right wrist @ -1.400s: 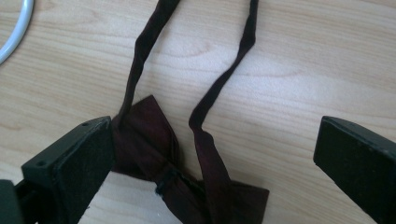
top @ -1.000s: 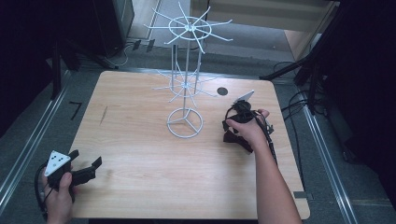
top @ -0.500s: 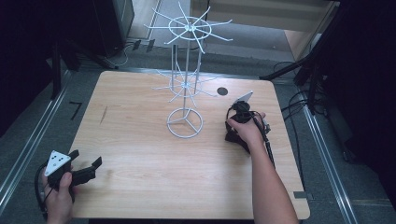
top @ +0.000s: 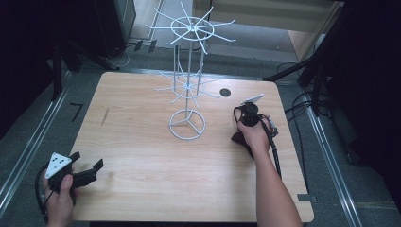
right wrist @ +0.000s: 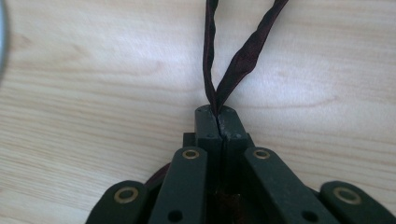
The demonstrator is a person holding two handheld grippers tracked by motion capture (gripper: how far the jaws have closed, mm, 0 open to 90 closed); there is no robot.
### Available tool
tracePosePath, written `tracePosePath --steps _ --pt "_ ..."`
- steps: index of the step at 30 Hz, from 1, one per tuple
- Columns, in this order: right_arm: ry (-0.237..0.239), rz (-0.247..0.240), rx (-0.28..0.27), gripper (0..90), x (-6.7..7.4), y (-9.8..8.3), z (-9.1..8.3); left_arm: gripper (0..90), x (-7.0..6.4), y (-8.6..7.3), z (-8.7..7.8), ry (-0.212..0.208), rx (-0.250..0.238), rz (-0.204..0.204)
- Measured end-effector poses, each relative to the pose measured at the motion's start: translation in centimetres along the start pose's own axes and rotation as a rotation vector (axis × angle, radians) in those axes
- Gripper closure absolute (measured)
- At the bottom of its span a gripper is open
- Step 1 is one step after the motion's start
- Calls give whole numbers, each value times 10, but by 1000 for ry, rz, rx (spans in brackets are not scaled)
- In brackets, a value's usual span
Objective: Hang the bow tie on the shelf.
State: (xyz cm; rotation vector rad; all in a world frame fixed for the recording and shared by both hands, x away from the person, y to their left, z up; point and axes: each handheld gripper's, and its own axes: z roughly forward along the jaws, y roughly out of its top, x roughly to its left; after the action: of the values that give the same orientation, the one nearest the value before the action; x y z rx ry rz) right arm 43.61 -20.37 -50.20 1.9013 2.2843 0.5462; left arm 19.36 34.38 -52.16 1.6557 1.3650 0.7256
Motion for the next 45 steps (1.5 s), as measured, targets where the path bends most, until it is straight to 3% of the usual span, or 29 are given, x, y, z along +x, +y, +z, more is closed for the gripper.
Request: tracePosePath --steps 4,6,7,11,12,13,15,16,23,25,31,32,38,45 --pt "-6 -5 -58 900 -1 -5 -3 89 0 0 0 0 0 -1" --pt "14 -1 -126 900 -3 -9 -9 88 0 0 0 1 1 1" --pt "14 -1 -126 900 -3 -9 -9 88 0 0 0 1 1 1" --pt "20 -12 -257 900 -3 -18 -22 88 0 0 0 1 2 2" --pt "20 -12 -257 900 -3 -18 -22 88 0 0 0 1 2 2" --pt "26 1 -320 900 -2 -23 -29 88 0 0 0 2 2 3" --pt "30 0 -345 900 -2 -25 -32 88 0 0 0 2 1 3" --pt "33 -20 -395 900 0 -28 -38 88 0 0 0 4 2 4" --pt "48 -65 -509 900 8 -37 -54 89 0 0 0 5 2 5" --pt "46 -91 -566 900 13 -40 -60 89 -1 0 0 3 2 5" --pt "66 -133 -653 900 24 -46 -69 88 0 0 0 5 2 5" --pt "63 -148 -688 900 28 -48 -73 89 0 0 0 5 2 4" --pt "83 -170 -748 900 35 -54 -82 88 0 0 0 3 2 4" --pt "109 -197 -780 900 43 -62 -91 88 0 0 0 5 2 4"
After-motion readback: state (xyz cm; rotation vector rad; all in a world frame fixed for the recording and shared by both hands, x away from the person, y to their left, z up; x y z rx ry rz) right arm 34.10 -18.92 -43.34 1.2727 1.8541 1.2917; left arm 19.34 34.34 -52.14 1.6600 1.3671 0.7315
